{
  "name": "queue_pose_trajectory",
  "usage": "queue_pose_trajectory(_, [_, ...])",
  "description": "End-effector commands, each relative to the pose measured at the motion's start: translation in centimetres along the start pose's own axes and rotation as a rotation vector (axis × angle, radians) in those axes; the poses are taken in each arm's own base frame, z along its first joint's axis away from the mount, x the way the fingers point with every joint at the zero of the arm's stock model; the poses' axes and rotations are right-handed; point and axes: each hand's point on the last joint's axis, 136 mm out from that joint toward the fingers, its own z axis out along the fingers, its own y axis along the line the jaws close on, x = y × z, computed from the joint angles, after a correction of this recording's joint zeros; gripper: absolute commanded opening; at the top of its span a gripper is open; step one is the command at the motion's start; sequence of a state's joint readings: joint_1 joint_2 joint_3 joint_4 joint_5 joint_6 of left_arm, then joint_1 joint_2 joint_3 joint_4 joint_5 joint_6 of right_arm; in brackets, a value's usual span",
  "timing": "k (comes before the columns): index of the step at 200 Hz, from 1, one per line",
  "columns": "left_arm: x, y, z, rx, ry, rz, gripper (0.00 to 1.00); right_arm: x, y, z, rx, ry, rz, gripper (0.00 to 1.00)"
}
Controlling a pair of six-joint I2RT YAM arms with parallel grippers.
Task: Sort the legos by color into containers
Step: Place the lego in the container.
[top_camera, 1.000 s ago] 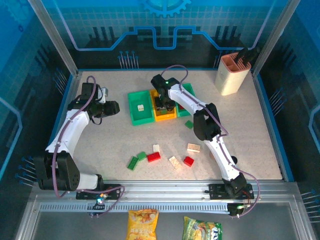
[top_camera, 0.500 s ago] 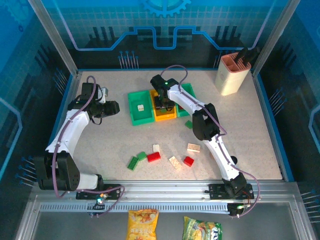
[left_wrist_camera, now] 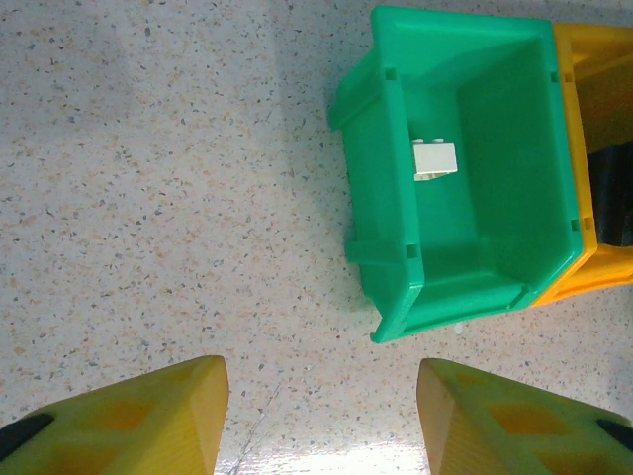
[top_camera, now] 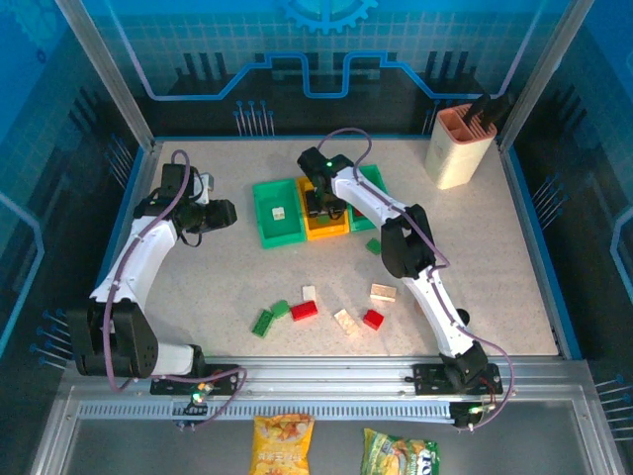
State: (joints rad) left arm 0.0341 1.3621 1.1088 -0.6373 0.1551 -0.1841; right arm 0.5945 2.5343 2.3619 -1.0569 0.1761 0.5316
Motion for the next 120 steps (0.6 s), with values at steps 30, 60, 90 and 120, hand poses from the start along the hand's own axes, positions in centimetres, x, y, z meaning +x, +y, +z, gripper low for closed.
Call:
queue_pose_trajectory(30, [-0.4, 0.0, -0.3, 0.013, -0.018, -0.008, 0.54, 0.2, -0.5, -5.9, -0.032, -0.017, -0.020, 0.44])
queue_pose_trajectory(60, [-0.5, 0.0, -0.4, 0.010, -0.022, -0.004, 0.54, 1.4, -0.9, -8.1, -0.048, -0.013, -0.037, 0.44])
queue_pose_trajectory(90, [-0.5, 0.1, -0.3, 0.005, -0.020, -0.004, 0.54, 3.6, -2.2, -9.5, -0.037, 0.000, -0.042, 0.44])
queue_pose_trajectory(120, [-0.5, 0.2, -0.3, 0.000, -0.018, -0.002, 0.54, 6.3, -3.8, -10.9, -0.033, 0.006, -0.027, 0.45])
